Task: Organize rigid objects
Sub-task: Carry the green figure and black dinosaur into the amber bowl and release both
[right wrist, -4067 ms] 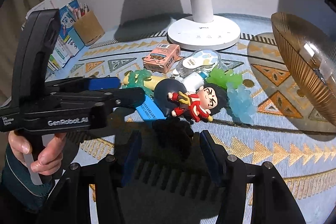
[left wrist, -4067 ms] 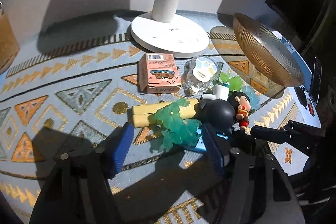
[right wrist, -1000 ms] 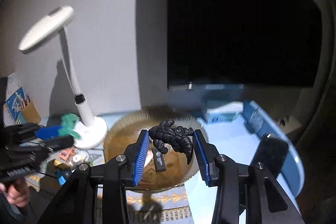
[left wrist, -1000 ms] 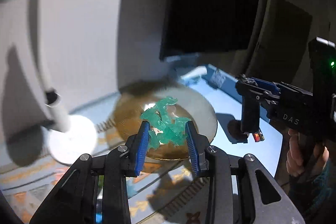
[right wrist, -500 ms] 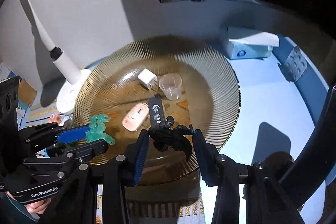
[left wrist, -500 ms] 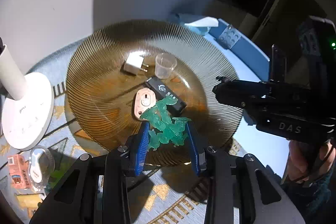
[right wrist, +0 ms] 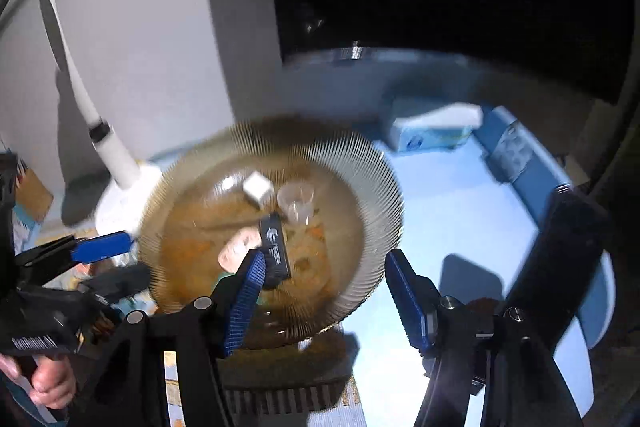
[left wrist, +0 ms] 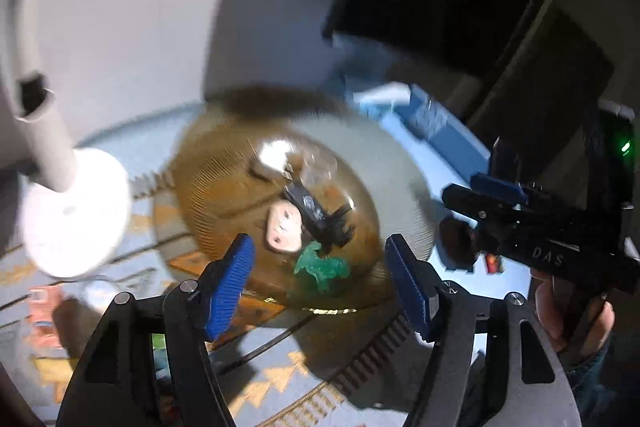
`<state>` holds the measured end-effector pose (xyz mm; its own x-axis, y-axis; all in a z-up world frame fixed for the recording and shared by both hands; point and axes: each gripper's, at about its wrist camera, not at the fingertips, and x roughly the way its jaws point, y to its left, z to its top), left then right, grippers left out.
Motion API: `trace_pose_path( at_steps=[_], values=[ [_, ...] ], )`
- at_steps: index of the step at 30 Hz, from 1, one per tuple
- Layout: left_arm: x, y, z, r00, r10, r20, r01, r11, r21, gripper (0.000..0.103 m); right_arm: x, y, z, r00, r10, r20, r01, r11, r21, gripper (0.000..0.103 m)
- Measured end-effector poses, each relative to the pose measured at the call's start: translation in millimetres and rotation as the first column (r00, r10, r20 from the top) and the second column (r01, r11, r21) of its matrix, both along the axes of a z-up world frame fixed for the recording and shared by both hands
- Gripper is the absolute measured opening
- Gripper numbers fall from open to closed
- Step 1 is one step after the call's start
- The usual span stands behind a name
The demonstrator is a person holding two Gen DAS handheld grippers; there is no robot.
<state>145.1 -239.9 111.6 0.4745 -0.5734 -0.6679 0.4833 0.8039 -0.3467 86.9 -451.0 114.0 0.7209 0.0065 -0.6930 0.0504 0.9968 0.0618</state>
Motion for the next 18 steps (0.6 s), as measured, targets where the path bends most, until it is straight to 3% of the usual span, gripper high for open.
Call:
trace_pose_path(
  at_steps=[8, 15, 18],
  values=[
    [-66.4, 75.5, 72.7, 0.977, 0.1, 0.187, -0.092, 0.994, -0.051, 0.066, -50.1, 27.9, 48.4, 0.991, 0.056, 0.126, -0.058, 0.998, 0.018, 0.061],
    [-132.3, 145.7, 120.6, 0.925, 0.199, 0.322, -0.178, 0.98, -0.093, 0.067, -90.3, 70.2, 76.8, 0.973, 0.132, 0.19, -0.135, 0.991, 0.0, 0.061],
    [-153.6, 172.6, 126.6, 0.903, 0.244, 0.352, -0.22, 0.969, -0.108, 0.076, -103.6, 88.1, 85.1, 0.964, 0.166, 0.209, -0.17, 0.985, 0.004, 0.061]
  ],
)
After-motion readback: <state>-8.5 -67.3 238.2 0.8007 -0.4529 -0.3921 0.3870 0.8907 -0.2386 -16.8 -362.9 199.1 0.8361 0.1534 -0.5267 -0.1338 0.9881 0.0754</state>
